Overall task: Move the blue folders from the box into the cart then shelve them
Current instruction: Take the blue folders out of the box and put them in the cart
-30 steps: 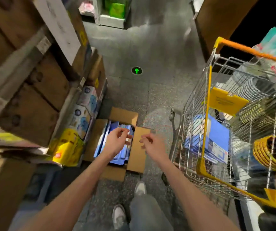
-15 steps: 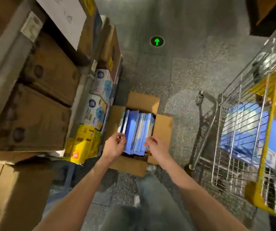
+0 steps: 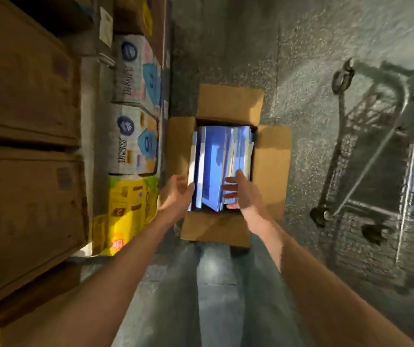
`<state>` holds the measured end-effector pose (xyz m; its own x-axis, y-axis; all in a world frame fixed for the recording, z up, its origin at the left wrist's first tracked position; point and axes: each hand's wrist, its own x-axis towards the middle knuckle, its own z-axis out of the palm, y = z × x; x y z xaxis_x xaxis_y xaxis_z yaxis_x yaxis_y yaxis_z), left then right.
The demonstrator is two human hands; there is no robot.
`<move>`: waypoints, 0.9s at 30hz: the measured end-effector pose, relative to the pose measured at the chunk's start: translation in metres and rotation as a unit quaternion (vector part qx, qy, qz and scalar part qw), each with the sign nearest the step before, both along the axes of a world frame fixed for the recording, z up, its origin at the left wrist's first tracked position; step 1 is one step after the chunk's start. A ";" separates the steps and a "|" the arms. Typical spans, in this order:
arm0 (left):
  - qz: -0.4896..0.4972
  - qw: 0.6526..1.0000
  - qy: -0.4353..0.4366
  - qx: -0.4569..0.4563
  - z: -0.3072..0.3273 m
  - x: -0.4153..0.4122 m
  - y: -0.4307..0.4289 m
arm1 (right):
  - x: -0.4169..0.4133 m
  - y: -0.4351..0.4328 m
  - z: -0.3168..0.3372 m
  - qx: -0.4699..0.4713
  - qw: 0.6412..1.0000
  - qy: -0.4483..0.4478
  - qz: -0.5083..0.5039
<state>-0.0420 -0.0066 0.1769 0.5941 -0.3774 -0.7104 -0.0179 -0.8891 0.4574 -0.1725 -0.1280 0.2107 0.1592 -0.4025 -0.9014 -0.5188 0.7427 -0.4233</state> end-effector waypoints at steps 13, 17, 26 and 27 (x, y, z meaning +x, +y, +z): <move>-0.117 0.983 -0.015 0.139 -0.214 0.018 -0.022 | 0.015 0.025 -0.190 0.039 0.999 0.034 0.000; -0.112 0.984 -0.009 0.137 -0.240 0.014 -0.025 | 0.008 0.028 -0.209 0.028 0.998 0.035 0.053; -0.022 0.987 -0.073 0.143 -0.248 0.012 -0.043 | -0.010 0.021 -0.208 -0.006 0.989 0.031 0.145; -0.024 0.986 -0.078 0.147 -0.247 0.016 -0.041 | -0.012 0.021 -0.207 -0.009 0.988 0.028 0.152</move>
<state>-0.0262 -0.0478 -0.0706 0.6912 -0.1993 -0.6946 -0.1131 -0.9792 0.1684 -0.1848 -0.1069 0.0041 0.2252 -0.3603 -0.9053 -0.7394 0.5419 -0.3996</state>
